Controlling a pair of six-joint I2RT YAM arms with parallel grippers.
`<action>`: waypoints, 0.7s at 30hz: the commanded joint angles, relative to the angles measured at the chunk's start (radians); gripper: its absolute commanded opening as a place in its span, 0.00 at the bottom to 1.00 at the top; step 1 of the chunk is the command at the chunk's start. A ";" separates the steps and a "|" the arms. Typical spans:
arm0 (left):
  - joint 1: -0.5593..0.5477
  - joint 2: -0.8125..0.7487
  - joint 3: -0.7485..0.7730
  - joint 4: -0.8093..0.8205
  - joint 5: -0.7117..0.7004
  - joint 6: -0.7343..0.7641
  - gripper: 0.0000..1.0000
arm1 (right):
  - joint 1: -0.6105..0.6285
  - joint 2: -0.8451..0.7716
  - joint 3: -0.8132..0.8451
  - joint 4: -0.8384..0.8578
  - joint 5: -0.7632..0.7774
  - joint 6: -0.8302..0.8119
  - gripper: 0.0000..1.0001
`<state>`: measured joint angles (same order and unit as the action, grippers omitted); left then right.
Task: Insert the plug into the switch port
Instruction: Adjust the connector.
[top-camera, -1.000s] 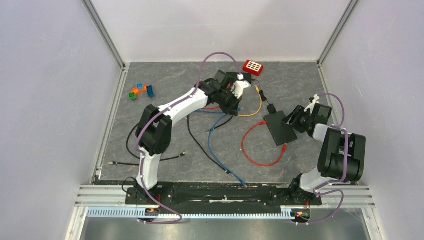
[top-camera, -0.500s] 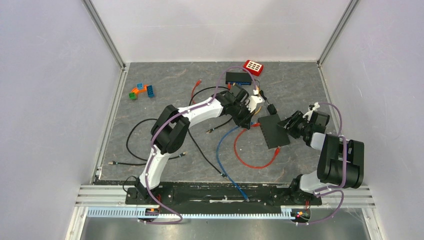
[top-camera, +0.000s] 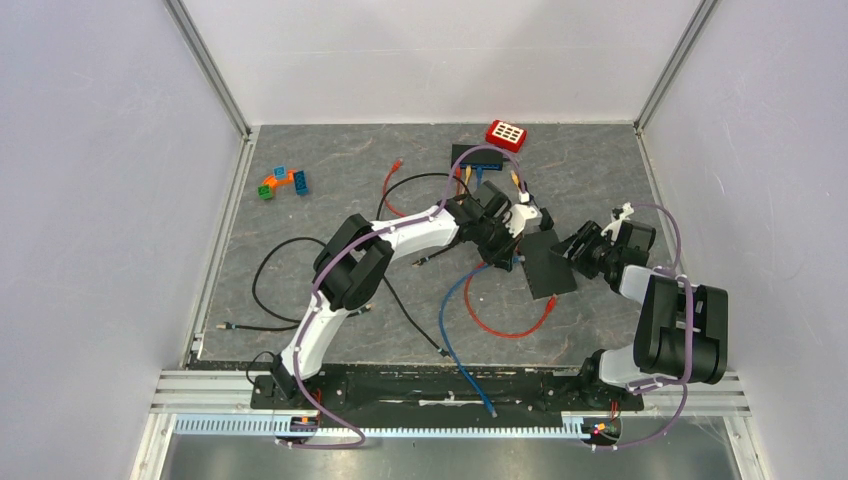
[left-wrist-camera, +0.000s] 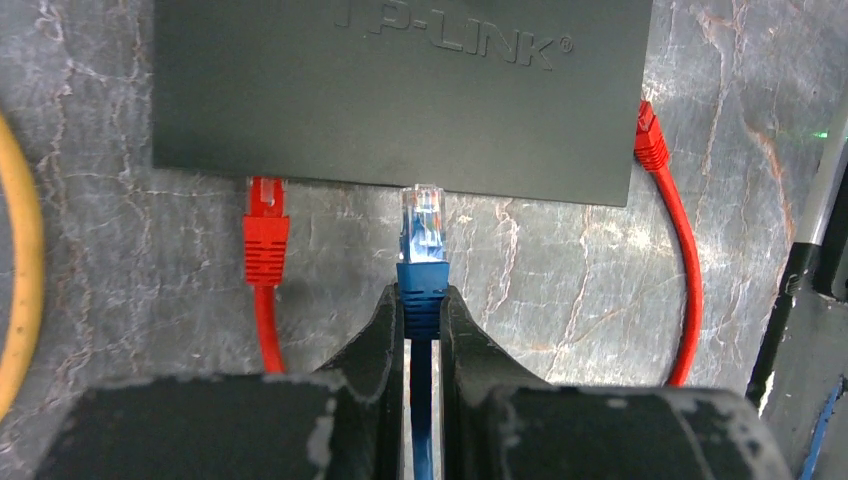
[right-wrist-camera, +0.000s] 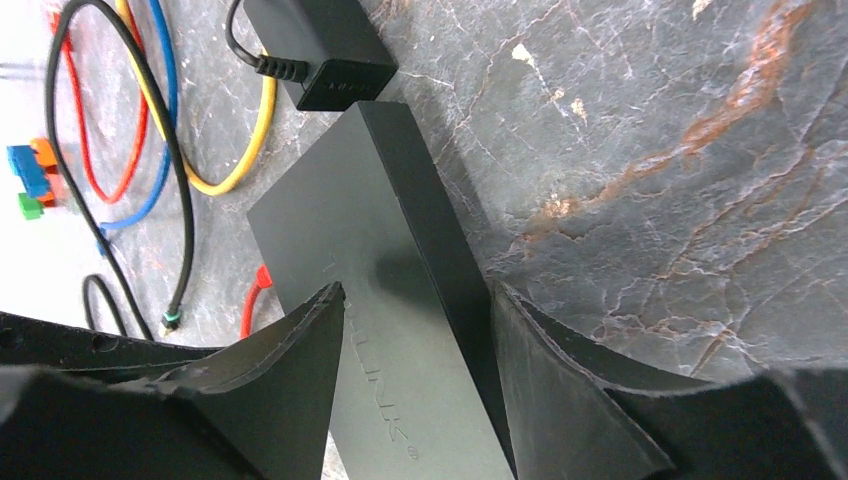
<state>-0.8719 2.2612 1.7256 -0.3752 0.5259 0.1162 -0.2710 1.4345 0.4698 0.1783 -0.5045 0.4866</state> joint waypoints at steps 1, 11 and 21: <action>-0.008 0.024 -0.002 0.062 -0.014 -0.072 0.07 | -0.002 0.016 0.063 -0.145 0.088 -0.116 0.60; -0.009 -0.009 -0.129 0.145 -0.062 -0.106 0.07 | -0.003 0.135 0.157 -0.128 -0.097 -0.242 0.55; -0.005 -0.034 -0.162 0.101 -0.079 -0.093 0.06 | -0.016 0.230 0.212 -0.152 -0.148 -0.328 0.50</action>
<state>-0.8783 2.2520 1.6093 -0.1986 0.5106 0.0460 -0.2836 1.6295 0.6689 0.0792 -0.6510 0.2230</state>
